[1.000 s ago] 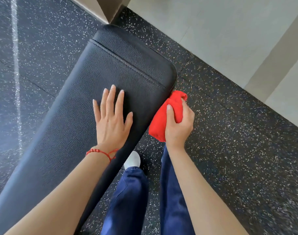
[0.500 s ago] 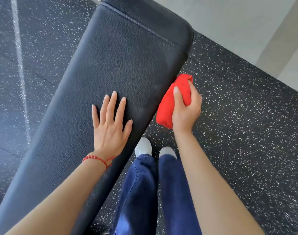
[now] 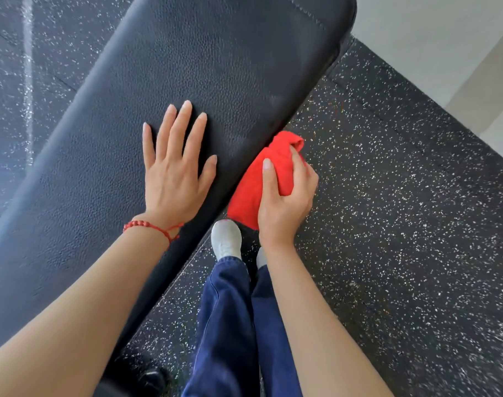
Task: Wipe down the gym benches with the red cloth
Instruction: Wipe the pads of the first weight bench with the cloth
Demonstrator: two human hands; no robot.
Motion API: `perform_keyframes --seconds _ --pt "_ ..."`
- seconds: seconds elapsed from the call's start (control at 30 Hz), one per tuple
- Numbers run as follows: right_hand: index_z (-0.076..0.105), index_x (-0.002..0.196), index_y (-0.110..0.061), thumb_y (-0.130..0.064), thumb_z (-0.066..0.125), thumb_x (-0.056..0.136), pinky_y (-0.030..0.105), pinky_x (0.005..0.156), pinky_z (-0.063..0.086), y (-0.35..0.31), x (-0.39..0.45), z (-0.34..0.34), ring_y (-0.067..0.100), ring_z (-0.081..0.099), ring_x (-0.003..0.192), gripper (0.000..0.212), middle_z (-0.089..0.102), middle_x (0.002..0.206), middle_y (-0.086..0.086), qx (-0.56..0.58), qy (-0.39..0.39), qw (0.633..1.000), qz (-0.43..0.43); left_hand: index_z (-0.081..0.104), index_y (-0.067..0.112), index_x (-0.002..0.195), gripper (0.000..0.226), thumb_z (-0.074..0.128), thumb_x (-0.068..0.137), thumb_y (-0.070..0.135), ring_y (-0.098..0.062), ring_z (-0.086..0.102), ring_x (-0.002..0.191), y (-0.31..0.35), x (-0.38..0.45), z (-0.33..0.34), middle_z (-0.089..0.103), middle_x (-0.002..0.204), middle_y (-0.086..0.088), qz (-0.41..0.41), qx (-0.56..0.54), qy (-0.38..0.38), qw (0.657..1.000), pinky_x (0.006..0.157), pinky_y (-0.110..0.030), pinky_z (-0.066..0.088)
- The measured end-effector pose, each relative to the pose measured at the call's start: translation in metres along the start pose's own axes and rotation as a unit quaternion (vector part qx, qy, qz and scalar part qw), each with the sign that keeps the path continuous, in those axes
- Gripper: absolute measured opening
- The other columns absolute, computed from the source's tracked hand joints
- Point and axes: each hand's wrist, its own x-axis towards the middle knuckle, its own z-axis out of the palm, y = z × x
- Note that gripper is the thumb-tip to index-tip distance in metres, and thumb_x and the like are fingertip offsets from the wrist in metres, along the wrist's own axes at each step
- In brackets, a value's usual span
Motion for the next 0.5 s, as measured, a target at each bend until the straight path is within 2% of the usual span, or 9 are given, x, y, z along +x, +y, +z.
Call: perform_keyframes --seconds 0.13,0.27,0.37,0.5 --pt "0.063 0.112 -0.011 -0.021 0.068 0.079 0.008 0.091 0.033 -0.003 0.012 -0.001 0.012 0.051 0.099 0.034 0.053 0.108 0.012 -0.025 0.004 0.998 -0.049 0.036 0.008 0.141 0.054 0.039 0.093 0.033 -0.03 0.018 0.138 -0.003 -0.024 -0.006 0.029 0.149 -0.015 -0.038 -0.003 0.004 0.999 0.11 -0.052 0.006" --pt "0.063 0.112 -0.011 -0.019 0.068 0.081 0.004 0.09 0.03 -0.006 0.03 -0.003 0.009 0.048 0.1 0.033 0.052 0.11 0.013 -0.055 0.005 0.995 -0.088 0.035 0.01 0.142 0.054 0.038 0.093 0.034 -0.03 0.017 0.139 -0.011 -0.062 -0.012 0.028 0.15 -0.014 -0.058 0.009 -0.014 0.998 0.111 -0.053 0.005" --pt "0.063 0.113 -0.011 -0.021 0.067 0.082 0.005 0.09 0.031 -0.008 0.041 -0.002 0.012 0.05 0.101 0.033 0.052 0.11 0.013 -0.055 0.009 0.994 -0.095 0.034 0.01 0.142 0.055 0.037 0.093 0.035 -0.031 0.017 0.139 -0.017 -0.083 -0.012 0.027 0.15 -0.015 -0.067 0.016 -0.024 0.997 0.111 -0.054 0.006" --pt "0.062 0.113 -0.012 -0.02 0.067 0.081 0.001 0.088 0.028 -0.009 0.022 -0.001 0.012 0.049 0.101 0.033 0.051 0.112 0.013 -0.067 0.012 0.992 -0.106 0.034 0.01 0.142 0.056 0.036 0.093 0.036 -0.03 0.018 0.139 -0.018 -0.087 -0.007 0.027 0.151 -0.014 -0.069 0.023 -0.02 0.997 0.111 -0.053 0.005"
